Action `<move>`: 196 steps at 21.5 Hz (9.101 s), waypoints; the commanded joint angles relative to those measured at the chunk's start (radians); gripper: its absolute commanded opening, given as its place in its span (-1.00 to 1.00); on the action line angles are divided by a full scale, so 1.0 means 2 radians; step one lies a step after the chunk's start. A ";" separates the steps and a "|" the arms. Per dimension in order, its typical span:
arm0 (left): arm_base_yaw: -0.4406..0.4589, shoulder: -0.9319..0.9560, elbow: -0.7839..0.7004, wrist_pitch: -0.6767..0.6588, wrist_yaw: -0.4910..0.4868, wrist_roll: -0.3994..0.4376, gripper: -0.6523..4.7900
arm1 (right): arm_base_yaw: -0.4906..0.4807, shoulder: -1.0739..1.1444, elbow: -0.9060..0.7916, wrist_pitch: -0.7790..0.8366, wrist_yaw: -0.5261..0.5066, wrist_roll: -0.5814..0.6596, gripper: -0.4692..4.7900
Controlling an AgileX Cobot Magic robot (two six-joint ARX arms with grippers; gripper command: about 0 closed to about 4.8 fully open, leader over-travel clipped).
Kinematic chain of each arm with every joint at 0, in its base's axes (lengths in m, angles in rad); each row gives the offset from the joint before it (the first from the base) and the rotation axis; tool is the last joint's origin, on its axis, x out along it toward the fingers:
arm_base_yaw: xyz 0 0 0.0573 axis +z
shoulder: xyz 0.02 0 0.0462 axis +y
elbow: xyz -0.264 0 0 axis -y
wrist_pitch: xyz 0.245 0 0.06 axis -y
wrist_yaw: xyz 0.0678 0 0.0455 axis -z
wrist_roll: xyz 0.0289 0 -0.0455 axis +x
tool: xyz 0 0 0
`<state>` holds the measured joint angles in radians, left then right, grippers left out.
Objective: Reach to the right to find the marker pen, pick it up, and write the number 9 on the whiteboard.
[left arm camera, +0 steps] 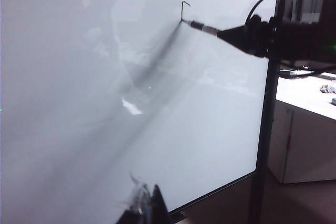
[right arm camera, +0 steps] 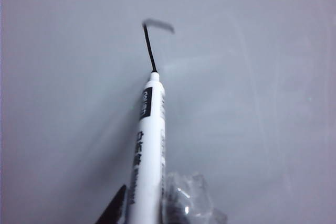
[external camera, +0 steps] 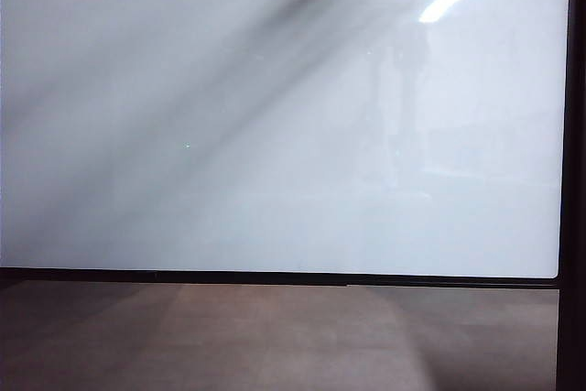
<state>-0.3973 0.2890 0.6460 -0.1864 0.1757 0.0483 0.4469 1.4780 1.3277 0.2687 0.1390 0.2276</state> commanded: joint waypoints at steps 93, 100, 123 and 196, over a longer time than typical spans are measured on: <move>0.000 0.001 0.000 0.004 0.006 -0.002 -0.78 | -0.088 -0.022 -0.046 -0.040 -0.047 0.004 -0.83; 0.000 0.001 0.000 0.004 0.006 -0.002 -0.78 | -0.087 -0.022 -0.072 -0.037 -0.049 0.008 -0.83; 0.000 0.000 0.000 0.004 0.006 -0.002 -0.78 | -0.032 -0.014 -0.091 0.003 -0.056 0.018 -0.83; 0.000 0.001 0.000 0.004 0.006 -0.002 -0.78 | -0.070 -0.061 -0.091 -0.002 -0.078 0.019 -0.83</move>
<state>-0.3969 0.2886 0.6453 -0.1886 0.1829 0.0483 0.2817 1.3819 1.1385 0.2340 -0.0185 0.2760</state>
